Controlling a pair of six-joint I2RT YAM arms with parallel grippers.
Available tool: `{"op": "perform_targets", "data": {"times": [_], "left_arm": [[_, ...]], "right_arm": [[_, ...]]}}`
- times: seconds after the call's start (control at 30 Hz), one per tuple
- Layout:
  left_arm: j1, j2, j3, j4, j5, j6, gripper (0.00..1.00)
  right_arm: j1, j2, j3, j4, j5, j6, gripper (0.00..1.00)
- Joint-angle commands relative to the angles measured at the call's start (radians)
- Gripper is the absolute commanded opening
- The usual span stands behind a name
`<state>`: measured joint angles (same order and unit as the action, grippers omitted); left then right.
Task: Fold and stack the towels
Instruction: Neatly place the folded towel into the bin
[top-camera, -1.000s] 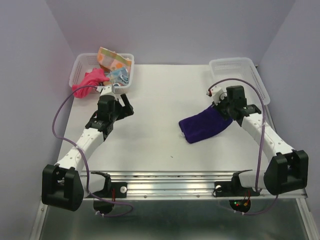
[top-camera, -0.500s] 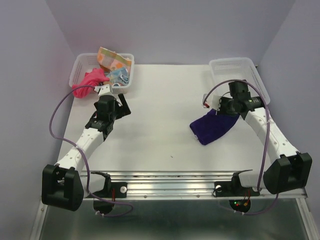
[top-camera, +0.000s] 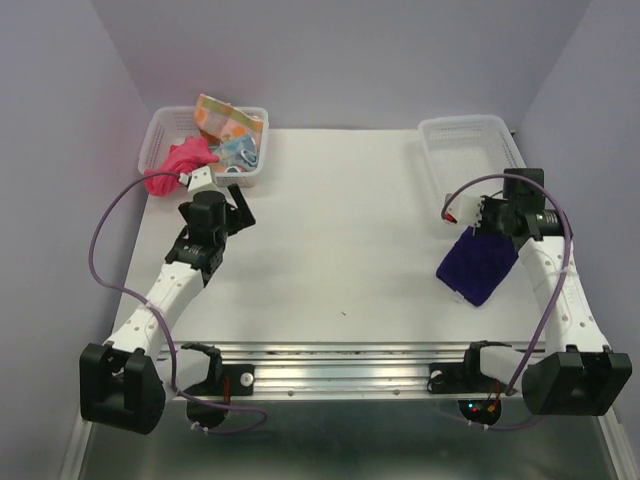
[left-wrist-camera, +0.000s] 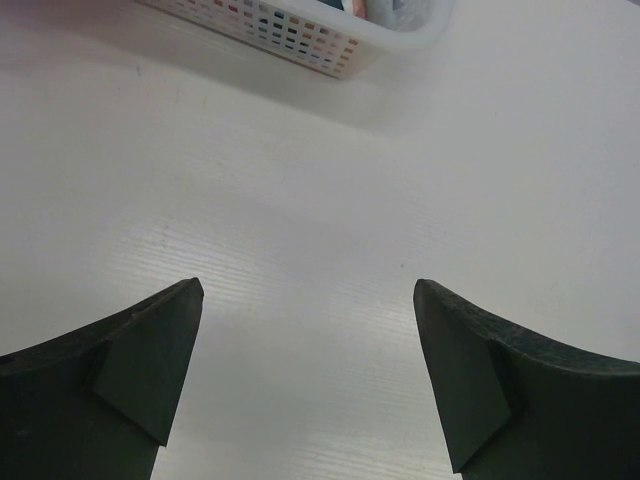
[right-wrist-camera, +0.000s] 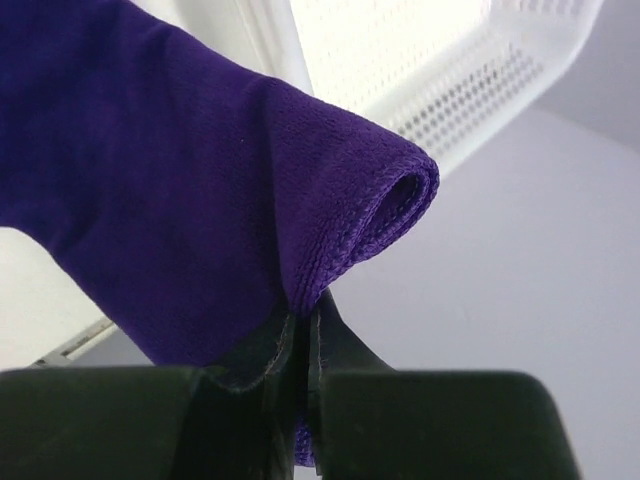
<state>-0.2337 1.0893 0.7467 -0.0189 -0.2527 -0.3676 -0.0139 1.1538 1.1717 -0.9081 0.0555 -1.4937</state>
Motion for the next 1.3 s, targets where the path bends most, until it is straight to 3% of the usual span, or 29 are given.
{"op": "perform_targets", "data": {"times": [0.0,0.2,0.33,0.43,0.73,1.27], "left_arm": [[0.002,-0.042,-0.006,0.020,-0.043,0.007,0.99],[0.002,-0.063,-0.015,0.020,-0.048,0.007,0.99],[0.002,-0.062,-0.014,0.020,-0.056,0.009,0.99],[0.002,-0.060,-0.013,0.020,-0.060,0.009,0.99],[0.002,-0.071,-0.017,0.020,-0.069,0.007,0.99],[0.002,-0.075,-0.020,0.020,-0.063,0.007,0.99]], "right_arm": [[-0.066,-0.023,-0.107,0.362,0.113,-0.048,0.01],[-0.113,-0.014,-0.188,0.636,-0.034,-0.027,0.01],[-0.115,0.007,-0.260,0.982,-0.051,-0.025,0.01],[-0.116,0.040,-0.270,1.136,-0.101,-0.008,0.01],[-0.116,0.096,-0.230,1.325,-0.138,0.033,0.01],[-0.116,0.230,-0.184,1.443,-0.232,0.118,0.01]]}}
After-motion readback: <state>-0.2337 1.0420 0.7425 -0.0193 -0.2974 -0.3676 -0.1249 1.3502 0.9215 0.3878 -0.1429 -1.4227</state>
